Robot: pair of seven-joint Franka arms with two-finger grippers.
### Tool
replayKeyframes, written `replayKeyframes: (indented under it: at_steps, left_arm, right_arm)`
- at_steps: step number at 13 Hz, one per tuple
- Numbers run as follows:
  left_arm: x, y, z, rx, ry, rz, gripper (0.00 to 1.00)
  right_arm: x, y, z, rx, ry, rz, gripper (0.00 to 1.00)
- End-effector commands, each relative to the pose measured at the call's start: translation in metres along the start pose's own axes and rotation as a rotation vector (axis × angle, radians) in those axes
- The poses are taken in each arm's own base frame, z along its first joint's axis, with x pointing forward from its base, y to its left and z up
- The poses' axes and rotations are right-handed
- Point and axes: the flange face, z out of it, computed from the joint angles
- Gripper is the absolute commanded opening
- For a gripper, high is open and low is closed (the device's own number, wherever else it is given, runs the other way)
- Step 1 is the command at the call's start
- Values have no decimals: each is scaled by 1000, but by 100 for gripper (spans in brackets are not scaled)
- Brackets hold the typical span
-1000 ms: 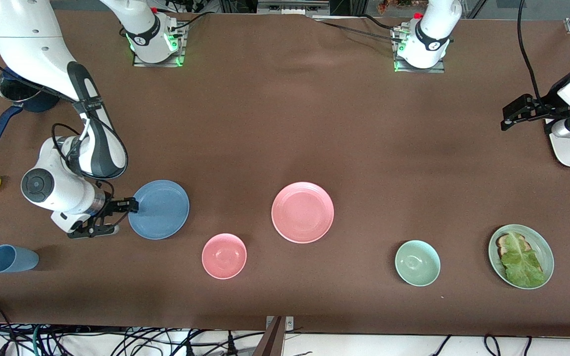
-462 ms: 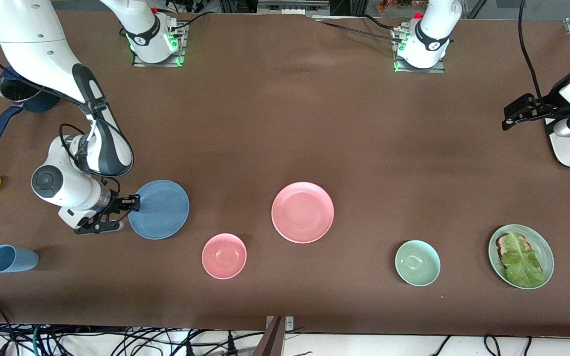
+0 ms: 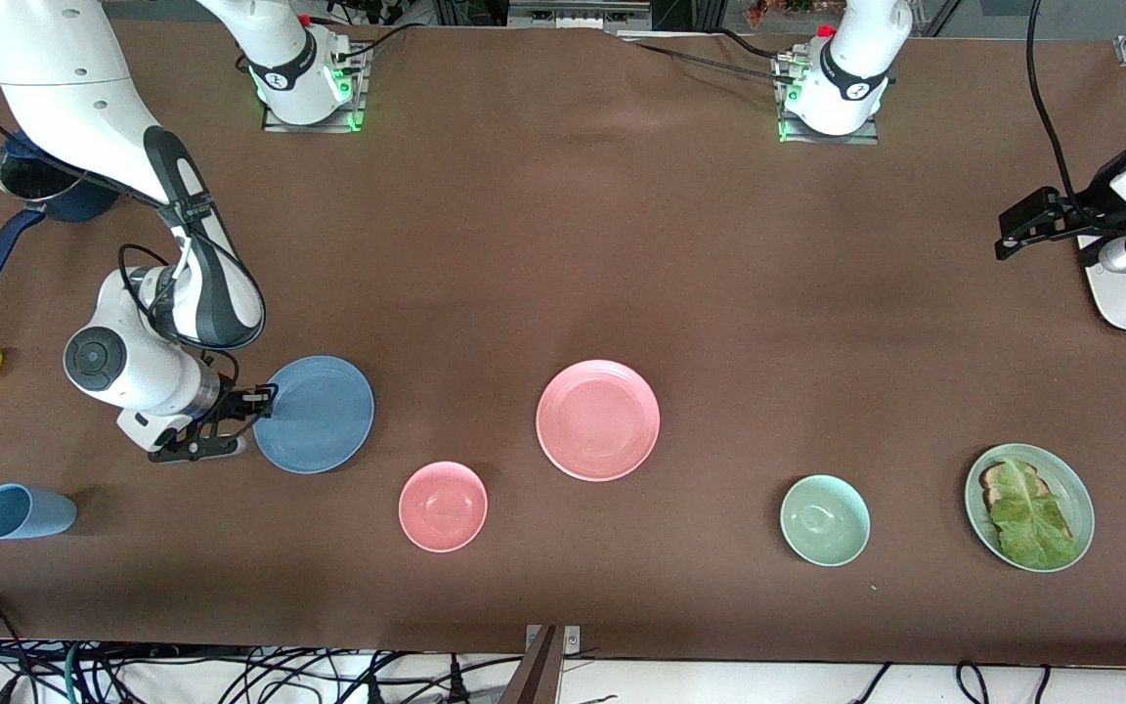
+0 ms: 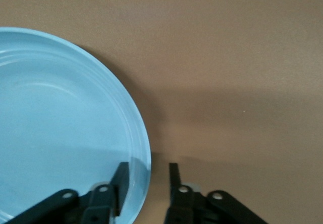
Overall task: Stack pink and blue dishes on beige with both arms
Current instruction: 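Grip the blue plate rim with the right gripper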
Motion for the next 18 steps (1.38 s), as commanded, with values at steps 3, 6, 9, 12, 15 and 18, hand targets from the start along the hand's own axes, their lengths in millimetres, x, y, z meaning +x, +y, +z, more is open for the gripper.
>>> replayKeyframes:
  at_steps: [3,6,9,12,15,18]
  left_arm:
    - [4,-1,-14,-22,19,16,100]
    - [6,0,-21,-21,33,18,100]
    - [6,1,-21,-19,33,19,100]
    - [9,0,-16,-22,24,18,100]
    - [9,-3,-16,-22,24,13,100]
    - [10,-2,-13,-23,19,14,100]
  right_arm:
    - [-4,-1,0,12,6,-8,26]
    - [-4,-2,0,12,4,-8,9]
    - [-3,-1,-1,12,6,-5,0]
    - [4,-13,-25,24,12,-23,0]
    - [20,-17,-63,67,-10,-9,0]
    - [30,-28,-91,84,-9,-22,0]
